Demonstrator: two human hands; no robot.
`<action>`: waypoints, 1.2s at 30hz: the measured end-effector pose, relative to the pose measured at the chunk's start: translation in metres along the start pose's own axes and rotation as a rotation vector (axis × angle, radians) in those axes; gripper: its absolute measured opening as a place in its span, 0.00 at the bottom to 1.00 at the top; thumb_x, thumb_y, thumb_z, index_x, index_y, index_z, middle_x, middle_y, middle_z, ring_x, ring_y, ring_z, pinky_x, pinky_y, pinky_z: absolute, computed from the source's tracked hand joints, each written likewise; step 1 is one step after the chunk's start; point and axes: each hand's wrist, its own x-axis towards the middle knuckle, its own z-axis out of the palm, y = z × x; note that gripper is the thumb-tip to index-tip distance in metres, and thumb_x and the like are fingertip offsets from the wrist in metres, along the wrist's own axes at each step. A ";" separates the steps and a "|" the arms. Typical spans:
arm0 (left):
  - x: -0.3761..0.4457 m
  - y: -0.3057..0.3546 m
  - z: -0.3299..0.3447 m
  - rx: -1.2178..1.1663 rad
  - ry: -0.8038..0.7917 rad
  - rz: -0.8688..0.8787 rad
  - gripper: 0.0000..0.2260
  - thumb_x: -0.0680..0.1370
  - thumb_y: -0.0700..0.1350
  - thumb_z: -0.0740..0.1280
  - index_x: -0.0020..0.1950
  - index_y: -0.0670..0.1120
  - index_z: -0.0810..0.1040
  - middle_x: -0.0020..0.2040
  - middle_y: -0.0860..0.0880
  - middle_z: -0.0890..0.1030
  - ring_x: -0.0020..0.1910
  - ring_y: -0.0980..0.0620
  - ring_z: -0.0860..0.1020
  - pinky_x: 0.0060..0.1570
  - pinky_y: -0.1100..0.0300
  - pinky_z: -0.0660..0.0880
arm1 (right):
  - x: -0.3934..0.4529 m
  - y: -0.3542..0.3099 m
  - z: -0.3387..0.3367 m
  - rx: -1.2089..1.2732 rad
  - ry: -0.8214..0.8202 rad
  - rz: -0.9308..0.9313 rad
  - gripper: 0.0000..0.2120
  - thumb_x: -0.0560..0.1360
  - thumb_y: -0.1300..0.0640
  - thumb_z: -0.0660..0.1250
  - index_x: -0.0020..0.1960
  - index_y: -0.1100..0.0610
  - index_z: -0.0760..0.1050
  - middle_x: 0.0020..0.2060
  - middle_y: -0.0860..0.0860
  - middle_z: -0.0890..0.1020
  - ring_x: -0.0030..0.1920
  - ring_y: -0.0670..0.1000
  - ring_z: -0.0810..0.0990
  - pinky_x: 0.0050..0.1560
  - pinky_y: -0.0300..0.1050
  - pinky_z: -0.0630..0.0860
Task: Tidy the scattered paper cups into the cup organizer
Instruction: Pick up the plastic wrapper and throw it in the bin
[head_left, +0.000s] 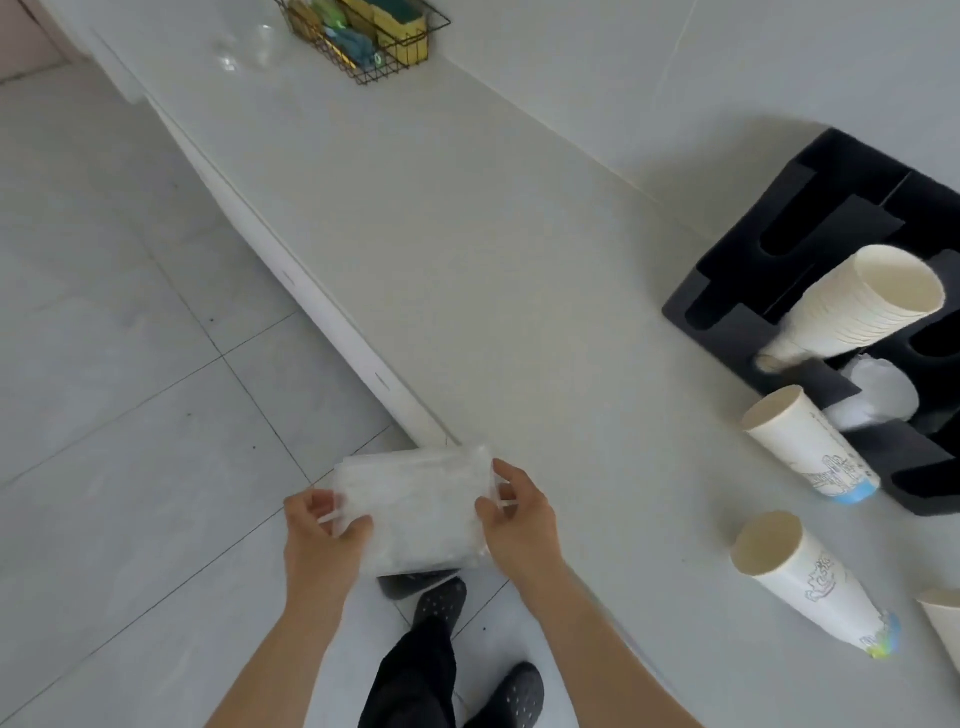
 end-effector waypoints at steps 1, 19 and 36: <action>0.005 -0.008 -0.004 -0.004 0.021 -0.019 0.20 0.73 0.36 0.73 0.58 0.51 0.69 0.57 0.54 0.76 0.58 0.48 0.77 0.43 0.56 0.73 | 0.001 0.003 0.010 -0.030 -0.025 -0.007 0.24 0.79 0.59 0.66 0.73 0.45 0.72 0.55 0.47 0.81 0.53 0.49 0.82 0.56 0.56 0.83; 0.113 -0.193 0.029 0.242 -0.139 -0.251 0.13 0.78 0.43 0.70 0.60 0.51 0.73 0.57 0.59 0.77 0.59 0.52 0.75 0.58 0.53 0.74 | 0.122 0.152 0.123 -0.384 -0.036 0.312 0.13 0.79 0.59 0.67 0.62 0.50 0.74 0.57 0.50 0.80 0.53 0.53 0.81 0.57 0.54 0.82; 0.173 -0.278 0.058 0.517 -0.383 -0.320 0.27 0.77 0.61 0.66 0.75 0.61 0.64 0.80 0.46 0.58 0.79 0.46 0.59 0.73 0.44 0.64 | 0.180 0.213 0.158 -0.599 -0.153 0.255 0.30 0.81 0.42 0.64 0.80 0.49 0.63 0.78 0.52 0.67 0.76 0.55 0.67 0.75 0.56 0.68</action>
